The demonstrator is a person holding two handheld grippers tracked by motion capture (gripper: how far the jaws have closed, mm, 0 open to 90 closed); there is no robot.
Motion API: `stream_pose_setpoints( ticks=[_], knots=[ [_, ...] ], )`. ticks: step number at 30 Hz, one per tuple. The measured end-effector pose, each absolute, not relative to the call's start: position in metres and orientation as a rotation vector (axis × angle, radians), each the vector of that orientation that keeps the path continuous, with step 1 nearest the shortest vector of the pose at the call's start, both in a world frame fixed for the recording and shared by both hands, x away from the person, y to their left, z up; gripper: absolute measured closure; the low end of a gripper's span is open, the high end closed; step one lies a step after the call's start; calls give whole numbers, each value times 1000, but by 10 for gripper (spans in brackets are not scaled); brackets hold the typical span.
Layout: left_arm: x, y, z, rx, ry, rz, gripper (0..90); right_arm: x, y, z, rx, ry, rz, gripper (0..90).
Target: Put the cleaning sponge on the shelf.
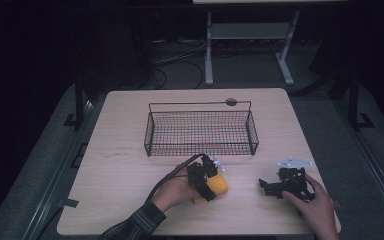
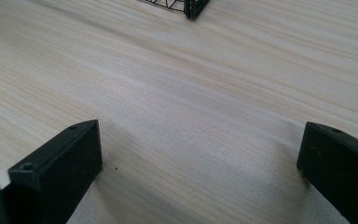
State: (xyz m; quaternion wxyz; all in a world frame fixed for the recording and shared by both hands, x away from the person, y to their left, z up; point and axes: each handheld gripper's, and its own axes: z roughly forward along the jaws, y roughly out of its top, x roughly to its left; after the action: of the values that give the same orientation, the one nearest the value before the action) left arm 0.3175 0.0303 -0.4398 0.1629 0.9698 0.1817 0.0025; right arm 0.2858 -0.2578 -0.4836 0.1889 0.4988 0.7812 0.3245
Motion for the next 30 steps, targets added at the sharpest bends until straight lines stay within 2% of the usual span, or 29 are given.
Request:
stream_pose_setpoints(
  ticks=[30],
  knots=[
    [322, 55, -410, 2683, 559, 32, 225, 286, -258, -484, 1402, 2196, 914, 0]
  ],
)
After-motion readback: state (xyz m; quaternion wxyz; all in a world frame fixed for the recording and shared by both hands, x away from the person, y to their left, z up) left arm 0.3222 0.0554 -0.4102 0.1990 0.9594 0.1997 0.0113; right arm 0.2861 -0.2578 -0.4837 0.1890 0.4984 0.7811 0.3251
